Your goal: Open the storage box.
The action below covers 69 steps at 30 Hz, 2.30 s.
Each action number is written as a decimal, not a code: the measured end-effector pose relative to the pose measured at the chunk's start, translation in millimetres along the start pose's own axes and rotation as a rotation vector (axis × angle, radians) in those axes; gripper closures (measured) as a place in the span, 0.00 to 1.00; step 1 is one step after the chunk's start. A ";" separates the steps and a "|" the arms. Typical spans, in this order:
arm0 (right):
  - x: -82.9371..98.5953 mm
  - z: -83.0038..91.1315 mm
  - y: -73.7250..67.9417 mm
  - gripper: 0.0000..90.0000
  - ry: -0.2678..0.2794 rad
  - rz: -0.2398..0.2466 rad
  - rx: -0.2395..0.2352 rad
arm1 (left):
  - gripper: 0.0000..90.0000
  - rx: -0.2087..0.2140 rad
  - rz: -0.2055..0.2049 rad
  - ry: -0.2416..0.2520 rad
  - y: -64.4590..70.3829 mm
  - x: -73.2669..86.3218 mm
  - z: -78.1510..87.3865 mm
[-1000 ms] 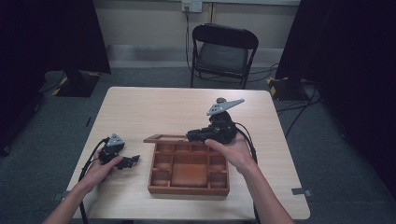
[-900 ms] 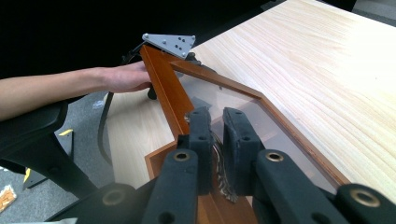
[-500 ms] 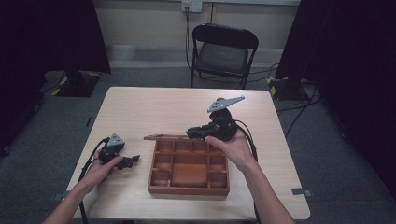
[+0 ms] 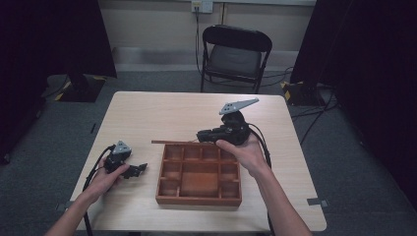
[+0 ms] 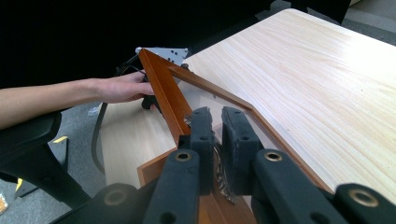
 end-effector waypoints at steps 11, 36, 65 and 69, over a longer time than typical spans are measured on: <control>-3.8 -0.2 3.3 0.93 0.013 -0.012 0.005 | 0.12 0.000 0.000 0.000 0.0 0.0 0.0; -10.9 -1.9 8.6 0.91 0.042 -0.009 0.053 | 0.12 0.000 0.000 0.000 0.0 0.0 0.0; -9.6 -1.8 7.5 0.90 0.042 -0.015 0.056 | 0.11 0.000 0.001 -0.001 0.2 0.0 -0.2; -9.6 -1.9 7.4 0.90 0.042 -0.015 0.055 | 0.11 0.000 0.001 -0.001 0.2 0.0 -0.2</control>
Point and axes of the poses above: each handheld gripper's, and its own axes: z roughly backward along the jaws, x roughly out of its underside, y roughly to its right, the point moved 10 cm from there along -z, roughly forward along the jaws, and after that the axes turned 8 degrees about y, right-handed, at the moved point
